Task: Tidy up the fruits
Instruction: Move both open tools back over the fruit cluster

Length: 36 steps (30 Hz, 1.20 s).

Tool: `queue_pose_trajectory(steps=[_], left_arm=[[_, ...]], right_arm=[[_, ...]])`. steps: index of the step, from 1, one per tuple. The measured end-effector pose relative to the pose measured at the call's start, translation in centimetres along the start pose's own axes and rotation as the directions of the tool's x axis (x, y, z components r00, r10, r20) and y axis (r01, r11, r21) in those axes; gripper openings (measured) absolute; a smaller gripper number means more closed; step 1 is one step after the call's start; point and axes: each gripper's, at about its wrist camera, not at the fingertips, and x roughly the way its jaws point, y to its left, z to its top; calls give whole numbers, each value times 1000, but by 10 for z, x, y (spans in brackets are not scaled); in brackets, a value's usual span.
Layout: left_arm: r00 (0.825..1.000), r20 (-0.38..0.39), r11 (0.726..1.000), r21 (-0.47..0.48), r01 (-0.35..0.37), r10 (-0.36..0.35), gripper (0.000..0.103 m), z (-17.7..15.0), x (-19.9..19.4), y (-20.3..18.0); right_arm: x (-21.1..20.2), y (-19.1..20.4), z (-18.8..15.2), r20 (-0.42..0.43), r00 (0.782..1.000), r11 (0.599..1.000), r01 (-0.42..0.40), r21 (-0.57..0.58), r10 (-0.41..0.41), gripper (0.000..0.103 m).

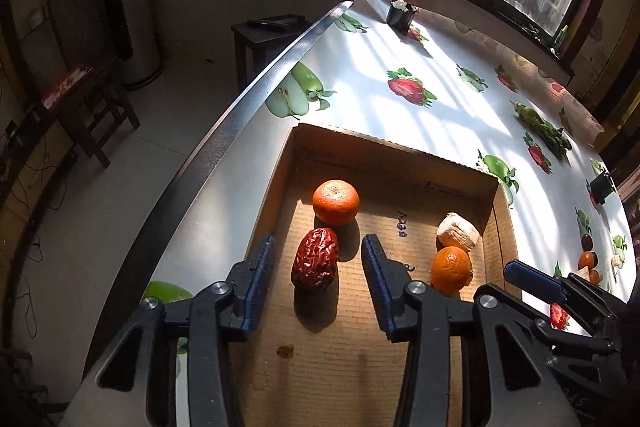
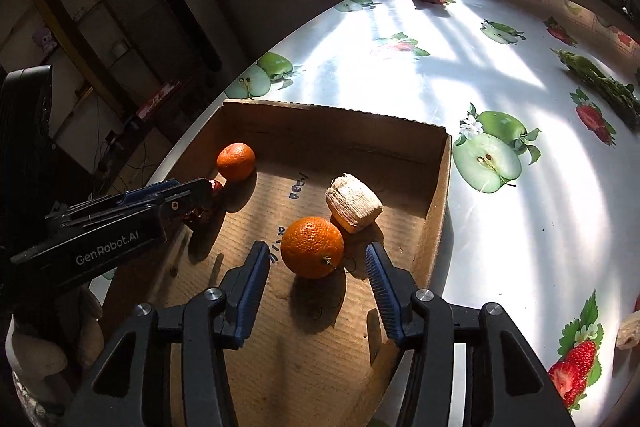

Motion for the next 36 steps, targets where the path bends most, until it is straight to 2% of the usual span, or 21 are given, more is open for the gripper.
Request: queue_pose_trajectory(steps=[3,6,9,12,15,16,19,22,26,30,34,36], left_arm=[[996,30,995,-48,84,-83,62,-10,-35,-7],[977,78,976,-67,206,-200,71,-28,-68,-22],[945,114,947,-66,316,-307,73,-51,-92,-45],[919,127,920,-81,384,-372,74,-74,-101,-67],[899,78,897,-81,436,-430,74,-94,-98,-91],[900,61,898,-67,434,-431,74,-98,-97,-99],[918,43,918,-16,396,-395,74,-109,-97,-124],[917,9,917,20,399,-399,74,-114,-94,-144],[925,-10,922,74,381,-381,74,-120,-89,-170],[928,-56,921,114,372,-368,74,-124,-75,-196],[932,-77,920,154,361,-353,74,-126,-65,-218],[935,-92,919,173,355,-344,74,-125,-59,-228]], right_arm=[[-35,-9,-15,63,998,999,-20,42,17,57],[-70,-21,-39,116,993,998,-1,65,-7,59],[-104,-43,-68,167,985,992,11,129,-32,61],[-133,-73,-97,201,976,975,34,220,-79,65],[-165,-106,-121,228,962,953,80,293,-151,64],[-177,-117,-129,240,953,943,104,316,-185,64],[-215,-155,-156,265,919,900,168,401,-290,64],[-241,-197,-186,267,899,840,172,514,-347,64],[-260,-237,-222,252,890,784,167,597,-381,64],[-269,-263,-241,239,885,755,168,634,-398,64],[-272,-279,-244,222,889,755,183,630,-401,64],[-269,-282,-241,209,899,764,182,619,-384,64]])
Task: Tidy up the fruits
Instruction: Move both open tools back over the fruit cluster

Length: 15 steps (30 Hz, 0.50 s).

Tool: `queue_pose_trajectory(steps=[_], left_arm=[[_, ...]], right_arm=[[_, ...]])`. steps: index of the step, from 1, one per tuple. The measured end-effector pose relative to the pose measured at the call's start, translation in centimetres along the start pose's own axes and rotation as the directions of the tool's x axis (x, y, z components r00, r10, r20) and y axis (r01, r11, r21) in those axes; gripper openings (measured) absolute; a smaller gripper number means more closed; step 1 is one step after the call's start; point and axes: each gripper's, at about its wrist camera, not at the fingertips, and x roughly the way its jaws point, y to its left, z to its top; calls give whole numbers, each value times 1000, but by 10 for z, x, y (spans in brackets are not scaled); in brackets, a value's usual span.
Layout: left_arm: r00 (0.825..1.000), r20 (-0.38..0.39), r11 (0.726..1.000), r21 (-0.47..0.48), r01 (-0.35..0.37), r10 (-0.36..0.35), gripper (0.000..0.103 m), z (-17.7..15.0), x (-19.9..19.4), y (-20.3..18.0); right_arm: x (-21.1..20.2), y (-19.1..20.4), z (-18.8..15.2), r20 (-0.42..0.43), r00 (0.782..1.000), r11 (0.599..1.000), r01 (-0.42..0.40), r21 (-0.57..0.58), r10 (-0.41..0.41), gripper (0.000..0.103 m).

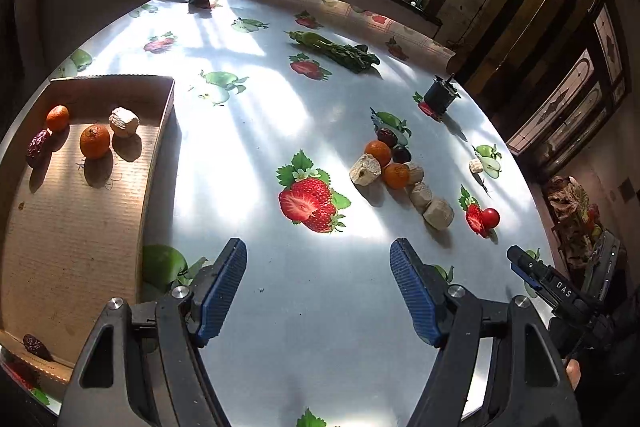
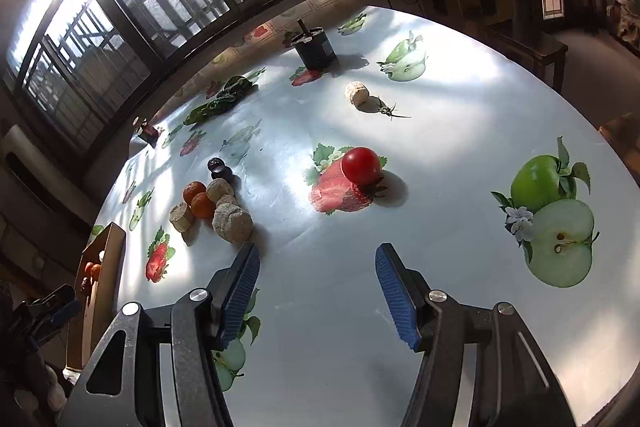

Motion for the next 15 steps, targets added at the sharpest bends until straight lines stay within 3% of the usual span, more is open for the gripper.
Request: queue_pose_trajectory(steps=[9,12,15], left_arm=[[998,-21,986,157,-50,54,72,36,45,-35],[998,-46,983,183,-24,33,60,40,65,-43],[999,-40,972,235,3,6,58,43,83,-54]], right_arm=[[14,28,30,-72,997,988,-19,-155,8,64],[12,29,42,-35,998,976,34,-217,-43,64],[19,14,56,-3,990,964,137,-226,-141,64]])
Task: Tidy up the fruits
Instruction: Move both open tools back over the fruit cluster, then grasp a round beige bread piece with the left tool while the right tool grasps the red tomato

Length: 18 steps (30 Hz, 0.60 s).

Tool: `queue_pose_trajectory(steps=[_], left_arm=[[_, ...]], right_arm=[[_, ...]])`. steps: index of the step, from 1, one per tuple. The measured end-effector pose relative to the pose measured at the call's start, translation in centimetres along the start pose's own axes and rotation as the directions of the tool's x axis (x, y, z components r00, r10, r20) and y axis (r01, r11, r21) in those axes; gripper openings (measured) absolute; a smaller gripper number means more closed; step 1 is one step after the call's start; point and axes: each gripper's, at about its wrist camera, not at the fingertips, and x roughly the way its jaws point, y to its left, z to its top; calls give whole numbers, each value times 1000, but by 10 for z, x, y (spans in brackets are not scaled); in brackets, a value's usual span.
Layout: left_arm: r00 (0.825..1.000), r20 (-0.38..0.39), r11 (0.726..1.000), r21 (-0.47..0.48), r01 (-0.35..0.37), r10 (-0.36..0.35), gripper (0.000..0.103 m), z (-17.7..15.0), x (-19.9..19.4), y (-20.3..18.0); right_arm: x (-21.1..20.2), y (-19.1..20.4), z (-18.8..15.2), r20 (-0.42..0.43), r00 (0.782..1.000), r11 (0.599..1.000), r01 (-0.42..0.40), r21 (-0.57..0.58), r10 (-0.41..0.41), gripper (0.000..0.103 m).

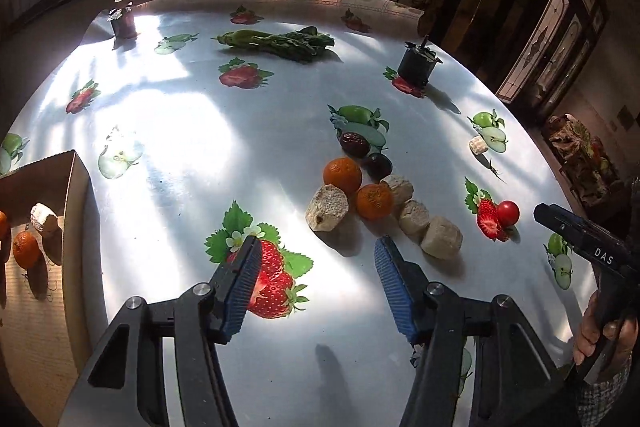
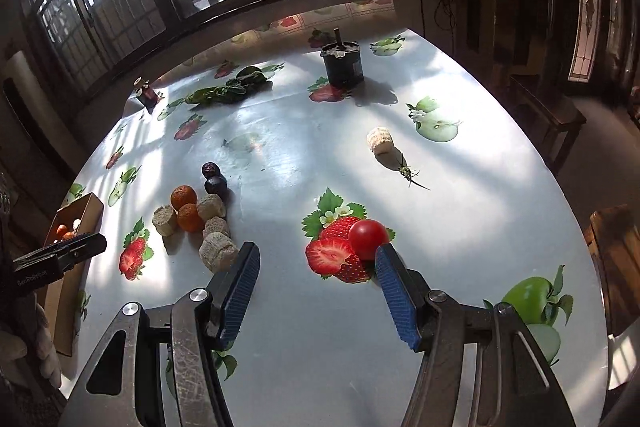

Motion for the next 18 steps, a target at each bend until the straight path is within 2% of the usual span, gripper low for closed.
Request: queue_pose_trajectory(steps=[4,10,12,15,16,17,18], left_arm=[[1000,16,997,79,-7,6,58,8,24,-12],[1000,-24,996,87,2,0,57,17,60,-10],[999,-40,996,86,13,-9,47,16,70,-9],[999,-33,997,75,25,-22,41,15,75,-8],[999,-29,997,68,29,-27,40,15,75,-7],[999,-30,998,62,34,-32,33,15,75,-6],[999,-26,998,61,34,-32,32,15,75,-5]], right_arm=[[25,-16,7,-62,998,999,32,17,-31,64],[46,-12,9,-87,995,999,44,-16,-45,64],[51,-11,8,-99,994,999,46,-23,-48,64],[60,-12,6,-109,993,998,50,-24,-53,63],[62,-12,6,-112,992,998,54,-23,-56,61],[64,-13,5,-116,991,998,58,-21,-60,57],[65,-13,5,-113,991,998,65,-22,-67,54]])
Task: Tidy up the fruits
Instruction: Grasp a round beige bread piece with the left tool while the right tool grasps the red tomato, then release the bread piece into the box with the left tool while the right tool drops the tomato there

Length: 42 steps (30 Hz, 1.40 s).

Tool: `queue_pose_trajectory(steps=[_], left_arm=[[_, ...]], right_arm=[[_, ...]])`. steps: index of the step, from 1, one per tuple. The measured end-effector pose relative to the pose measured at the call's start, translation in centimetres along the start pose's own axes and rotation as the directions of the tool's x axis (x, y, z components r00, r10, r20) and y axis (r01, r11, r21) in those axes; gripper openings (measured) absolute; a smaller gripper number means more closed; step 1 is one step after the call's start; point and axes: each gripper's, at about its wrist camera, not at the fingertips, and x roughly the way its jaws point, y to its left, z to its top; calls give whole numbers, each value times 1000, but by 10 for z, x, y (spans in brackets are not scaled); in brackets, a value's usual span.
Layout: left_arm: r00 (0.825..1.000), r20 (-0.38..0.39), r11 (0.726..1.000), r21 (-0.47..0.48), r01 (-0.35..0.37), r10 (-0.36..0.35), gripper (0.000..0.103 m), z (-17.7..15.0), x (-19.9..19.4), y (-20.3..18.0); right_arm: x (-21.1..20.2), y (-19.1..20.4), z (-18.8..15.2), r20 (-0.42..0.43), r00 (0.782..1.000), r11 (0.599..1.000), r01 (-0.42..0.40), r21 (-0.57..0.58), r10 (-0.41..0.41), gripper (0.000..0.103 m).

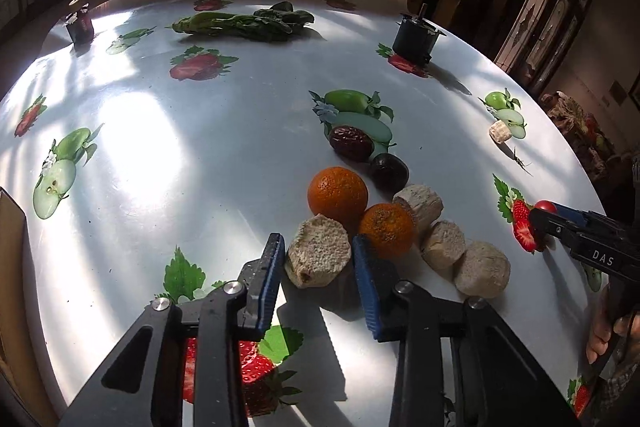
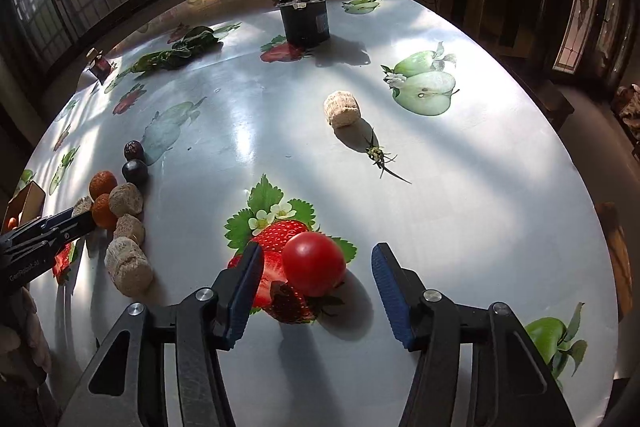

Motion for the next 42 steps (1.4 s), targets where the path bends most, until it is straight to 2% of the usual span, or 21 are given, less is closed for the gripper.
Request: queue_pose_trajectory(steps=[2,4,6,13,18,23,27,31,34,38,42], left_arm=[[1000,6,1000,1,-3,3,32,-1,0,-1],[1000,7,1000,3,-14,14,31,-3,-1,-3],[1000,0,1000,-10,-14,14,31,-4,-3,-1],[1000,22,998,-65,-1,3,31,-14,-30,7],[997,80,992,-126,26,-15,32,-29,-71,20],[989,145,972,-232,37,-3,32,-54,-120,53],[978,185,956,-291,-41,99,32,-73,-160,89],[959,191,931,-340,-136,210,32,-88,-192,136],[944,164,903,-376,-209,286,32,-97,-205,173],[931,112,865,-420,-273,348,32,-108,-211,220],[934,42,830,-473,-295,356,32,-118,-204,258]], right_arm=[[0,2,1,5,1000,1000,16,-9,-16,47],[1,5,1,11,1000,999,29,-20,-28,44],[1,10,0,19,999,998,51,-44,-50,32],[-12,17,-5,42,999,999,18,-48,-16,32],[-38,28,-13,79,996,998,-25,-55,30,32],[-65,57,-19,105,988,991,-101,-91,111,33],[-82,101,-23,107,974,971,-183,-156,200,33],[-92,161,-26,73,948,930,-285,-233,309,33],[-93,213,-27,26,921,886,-366,-284,389,33],[-86,282,-32,-42,886,825,-446,-347,461,33],[-71,346,-41,-103,864,772,-489,-407,493,33]])
